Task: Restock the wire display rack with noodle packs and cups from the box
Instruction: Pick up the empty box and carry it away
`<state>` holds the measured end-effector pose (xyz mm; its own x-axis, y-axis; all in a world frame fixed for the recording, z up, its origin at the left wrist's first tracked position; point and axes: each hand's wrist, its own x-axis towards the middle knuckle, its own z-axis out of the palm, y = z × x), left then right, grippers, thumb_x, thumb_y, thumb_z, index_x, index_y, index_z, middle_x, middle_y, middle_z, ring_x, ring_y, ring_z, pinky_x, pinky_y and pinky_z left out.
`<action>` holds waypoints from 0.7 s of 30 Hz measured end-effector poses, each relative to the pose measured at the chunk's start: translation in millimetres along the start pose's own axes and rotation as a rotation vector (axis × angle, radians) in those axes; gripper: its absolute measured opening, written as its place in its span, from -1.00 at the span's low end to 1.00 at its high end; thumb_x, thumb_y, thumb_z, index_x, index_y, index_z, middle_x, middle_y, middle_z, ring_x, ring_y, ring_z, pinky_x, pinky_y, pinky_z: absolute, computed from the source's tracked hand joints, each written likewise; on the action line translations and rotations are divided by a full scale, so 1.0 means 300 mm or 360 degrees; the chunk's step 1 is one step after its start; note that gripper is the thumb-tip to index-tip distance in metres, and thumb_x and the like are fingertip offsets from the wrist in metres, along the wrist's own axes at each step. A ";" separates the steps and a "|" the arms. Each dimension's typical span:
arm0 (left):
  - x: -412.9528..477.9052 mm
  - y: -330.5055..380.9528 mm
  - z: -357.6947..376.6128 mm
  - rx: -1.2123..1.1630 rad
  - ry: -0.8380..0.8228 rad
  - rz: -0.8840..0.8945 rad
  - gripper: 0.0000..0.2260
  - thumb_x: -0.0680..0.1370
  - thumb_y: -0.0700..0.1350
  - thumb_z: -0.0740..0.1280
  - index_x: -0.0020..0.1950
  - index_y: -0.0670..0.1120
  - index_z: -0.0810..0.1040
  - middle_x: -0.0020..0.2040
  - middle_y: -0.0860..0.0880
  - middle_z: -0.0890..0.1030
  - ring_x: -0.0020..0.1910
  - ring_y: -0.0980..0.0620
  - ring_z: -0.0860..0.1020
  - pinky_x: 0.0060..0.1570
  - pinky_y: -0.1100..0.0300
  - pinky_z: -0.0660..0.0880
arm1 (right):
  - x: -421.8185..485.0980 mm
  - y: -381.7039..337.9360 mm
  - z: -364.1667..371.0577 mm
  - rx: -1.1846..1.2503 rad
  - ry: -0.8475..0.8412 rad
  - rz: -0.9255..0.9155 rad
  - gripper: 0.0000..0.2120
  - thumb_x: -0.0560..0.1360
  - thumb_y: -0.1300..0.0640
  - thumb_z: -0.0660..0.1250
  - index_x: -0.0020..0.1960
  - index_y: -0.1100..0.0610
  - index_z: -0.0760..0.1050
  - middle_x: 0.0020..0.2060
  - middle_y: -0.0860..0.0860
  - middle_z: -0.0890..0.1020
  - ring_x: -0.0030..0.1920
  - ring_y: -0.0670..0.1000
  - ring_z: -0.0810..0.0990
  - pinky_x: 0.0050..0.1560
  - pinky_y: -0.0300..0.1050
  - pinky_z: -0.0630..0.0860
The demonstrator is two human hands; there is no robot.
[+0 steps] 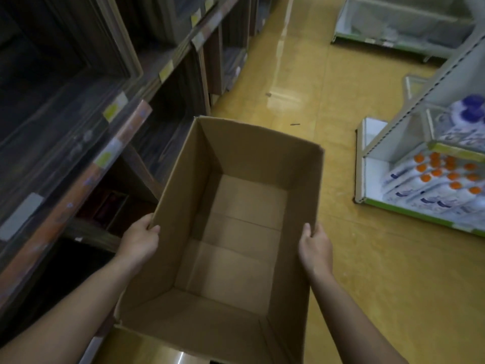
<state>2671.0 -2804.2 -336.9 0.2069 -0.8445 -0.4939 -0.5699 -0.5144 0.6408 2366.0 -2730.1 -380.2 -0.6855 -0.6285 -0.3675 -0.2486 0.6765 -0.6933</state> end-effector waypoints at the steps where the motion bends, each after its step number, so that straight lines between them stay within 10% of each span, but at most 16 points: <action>1: 0.053 0.049 0.004 0.0007 -0.0006 0.0001 -0.69 0.68 -0.11 0.14 0.43 0.01 0.41 0.06 0.00 0.53 -0.04 0.00 0.52 -0.13 0.09 0.48 | 0.043 -0.041 0.005 0.0006 0.0005 -0.0002 -0.56 0.67 0.00 0.07 0.49 0.15 0.31 0.37 0.11 0.49 0.38 0.16 0.44 0.37 0.12 0.39; 9: 0.426 0.397 0.066 0.0029 -0.0087 -0.0033 -0.67 0.67 -0.14 0.14 0.44 -0.02 0.41 0.28 -0.09 0.53 0.26 -0.13 0.49 0.26 -0.04 0.45 | 0.404 -0.324 0.042 0.0051 0.0018 0.0053 -0.57 0.67 0.01 0.08 0.48 0.15 0.32 0.35 0.11 0.51 0.35 0.15 0.46 0.34 0.14 0.42; 21: 0.918 0.871 0.349 0.0101 0.0051 -0.0098 -0.68 0.68 -0.16 0.13 0.43 -0.01 0.42 0.28 -0.06 0.54 0.28 -0.07 0.48 0.19 0.08 0.41 | 1.144 -0.597 0.112 0.0053 -0.0119 0.0004 -0.64 0.68 0.07 0.08 0.43 0.14 0.37 0.25 0.13 0.56 0.23 0.19 0.53 0.18 0.07 0.47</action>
<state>2495.7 -3155.8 -367.0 0.2678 -0.8166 -0.5114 -0.6045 -0.5557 0.5708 2198.4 -3079.9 -403.0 -0.6328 -0.6544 -0.4139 -0.2230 0.6659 -0.7119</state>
